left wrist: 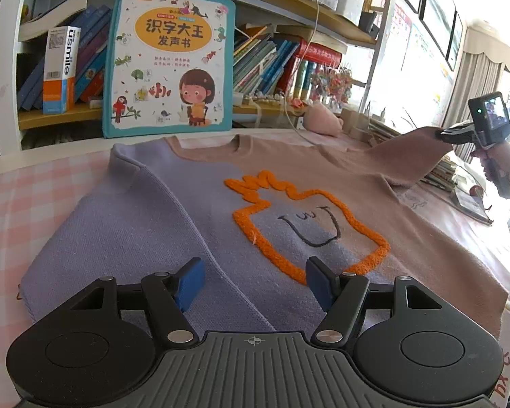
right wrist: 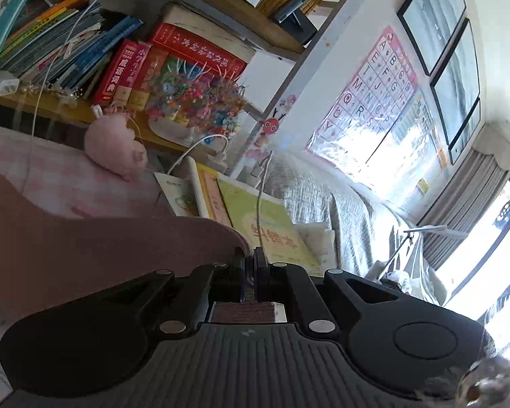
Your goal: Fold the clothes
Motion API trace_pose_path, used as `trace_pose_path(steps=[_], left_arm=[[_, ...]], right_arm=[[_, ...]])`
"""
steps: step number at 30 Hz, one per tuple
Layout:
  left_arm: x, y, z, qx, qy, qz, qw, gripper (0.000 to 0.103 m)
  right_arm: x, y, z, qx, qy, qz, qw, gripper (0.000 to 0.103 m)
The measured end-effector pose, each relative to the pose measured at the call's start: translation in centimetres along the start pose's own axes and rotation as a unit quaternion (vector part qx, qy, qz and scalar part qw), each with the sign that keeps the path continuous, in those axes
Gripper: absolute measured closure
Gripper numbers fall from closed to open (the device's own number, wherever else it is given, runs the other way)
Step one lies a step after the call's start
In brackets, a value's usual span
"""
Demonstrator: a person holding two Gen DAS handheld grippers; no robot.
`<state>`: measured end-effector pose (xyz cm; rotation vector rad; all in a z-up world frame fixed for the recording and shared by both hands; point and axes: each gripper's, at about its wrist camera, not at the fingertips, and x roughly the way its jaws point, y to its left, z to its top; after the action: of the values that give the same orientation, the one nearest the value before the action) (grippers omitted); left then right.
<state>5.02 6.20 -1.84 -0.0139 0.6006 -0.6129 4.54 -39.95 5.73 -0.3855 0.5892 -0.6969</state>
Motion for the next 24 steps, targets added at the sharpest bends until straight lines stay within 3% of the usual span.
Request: trace_pose_path(steps=[3, 5, 9, 12, 15, 18, 22, 24], left_arm=[[0.0, 0.0, 0.0, 0.002, 0.000, 0.001, 1.0000, 0.035], [0.0, -0.1, 0.0, 0.003, 0.000, 0.002, 1.0000, 0.035], [0.0, -0.1, 0.0, 0.005, 0.000, 0.003, 1.0000, 0.035], [0.1, -0.2, -0.1, 0.008, 0.001, 0.005, 1.0000, 0.035], [0.0, -0.5, 0.0, 0.013, 0.001, 0.015, 0.9998, 0.035], [-0.5, -1.5, -0.2, 0.032, -0.002, 0.040, 0.9987, 0.034], [-2.1, -2.9, -0.8, 0.045, -0.006, 0.049, 0.9977, 0.034], [-2.8, -3.7, -1.3, 0.052, -0.003, 0.055, 0.9971, 0.033]], right_arm=[[-0.3, 0.0, 0.3, 0.009, -0.011, -0.006, 1.000, 0.092], [-0.8, -0.4, 0.4, 0.026, -0.023, -0.009, 0.999, 0.054], [-2.8, -0.9, -0.3, 0.068, -0.032, 0.016, 0.997, 0.052], [-5.7, 1.1, -2.2, 0.061, -0.013, 0.107, 0.992, 0.052], [-8.7, 3.7, -4.2, 0.052, 0.006, 0.209, 0.977, 0.052], [-11.6, 6.2, -6.0, 0.053, 0.021, 0.301, 0.952, 0.052], [-13.6, 8.2, -7.0, 0.052, 0.028, 0.356, 0.933, 0.052], [-14.1, 8.7, -7.1, 0.051, 0.026, 0.365, 0.929, 0.052]])
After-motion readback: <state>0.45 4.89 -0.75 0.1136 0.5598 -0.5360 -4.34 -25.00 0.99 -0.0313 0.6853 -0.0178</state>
